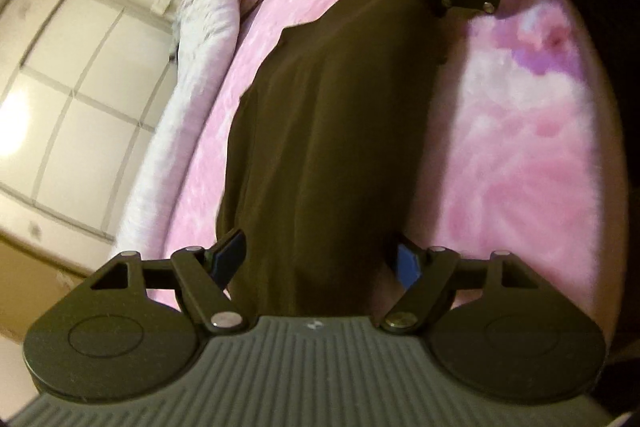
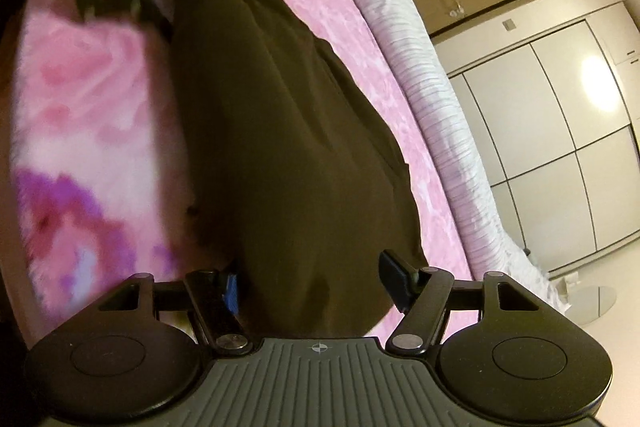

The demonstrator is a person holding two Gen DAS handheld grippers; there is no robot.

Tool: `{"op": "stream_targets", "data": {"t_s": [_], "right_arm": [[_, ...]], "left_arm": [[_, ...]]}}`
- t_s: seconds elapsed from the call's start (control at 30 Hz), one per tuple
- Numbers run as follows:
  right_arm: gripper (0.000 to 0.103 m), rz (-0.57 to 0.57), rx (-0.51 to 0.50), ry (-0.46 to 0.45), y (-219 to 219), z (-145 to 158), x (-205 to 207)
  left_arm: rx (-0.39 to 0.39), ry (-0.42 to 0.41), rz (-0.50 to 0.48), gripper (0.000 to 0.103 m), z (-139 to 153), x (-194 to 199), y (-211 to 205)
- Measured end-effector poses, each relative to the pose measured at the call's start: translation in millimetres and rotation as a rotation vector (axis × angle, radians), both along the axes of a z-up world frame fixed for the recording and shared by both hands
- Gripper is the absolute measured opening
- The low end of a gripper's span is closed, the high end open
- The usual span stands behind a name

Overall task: Fold clothes
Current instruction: 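Lift the folded shirt off the bed with both grippers, then carry the hanging shirt with both grippers toward the stack of dark clothes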

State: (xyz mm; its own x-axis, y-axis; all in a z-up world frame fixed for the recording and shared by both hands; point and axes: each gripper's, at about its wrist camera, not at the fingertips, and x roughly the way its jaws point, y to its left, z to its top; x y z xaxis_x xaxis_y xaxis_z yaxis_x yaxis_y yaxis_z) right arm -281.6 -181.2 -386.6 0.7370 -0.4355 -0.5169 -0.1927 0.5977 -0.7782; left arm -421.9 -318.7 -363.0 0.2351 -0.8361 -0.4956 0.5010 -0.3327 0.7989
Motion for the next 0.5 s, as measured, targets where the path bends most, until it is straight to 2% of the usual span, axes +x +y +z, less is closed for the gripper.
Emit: {"op": "stream_targets", "data": {"t_s": [0.13,0.23,0.3,0.33,0.4,0.43,0.5], "right_arm": [[0.066,-0.003,-0.002,-0.019,-1.0,-6.4,8.8],[0.066,-0.015,0.014,-0.028,-8.9,-3.7,8.7],[0.062,-0.028,0.033,-0.029,-14.8,-2.0,7.5],[0.056,-0.035,0.048,-0.022,-17.7,-2.1,9.1],[0.042,-0.030,0.072,-0.028,-14.7,-2.2,15.0],[0.032,-0.027,0.070,-0.016,-13.2,-2.8,17.7],[0.024,-0.028,0.078,-0.008,-12.1,0.0,19.4]], "left_arm": [[0.023,0.014,-0.004,0.074,5.2,8.5,-22.1],[0.044,0.002,0.018,0.060,7.5,22.1,-24.4],[0.071,-0.009,0.046,0.044,3.2,31.7,-24.0],[0.084,-0.003,0.056,0.041,0.6,34.3,-24.1],[0.102,0.006,0.066,0.029,-2.4,35.8,-25.8],[0.112,0.003,0.068,0.025,-2.6,34.7,-27.8],[0.132,-0.005,0.071,0.020,-3.0,32.3,-31.6]]}}
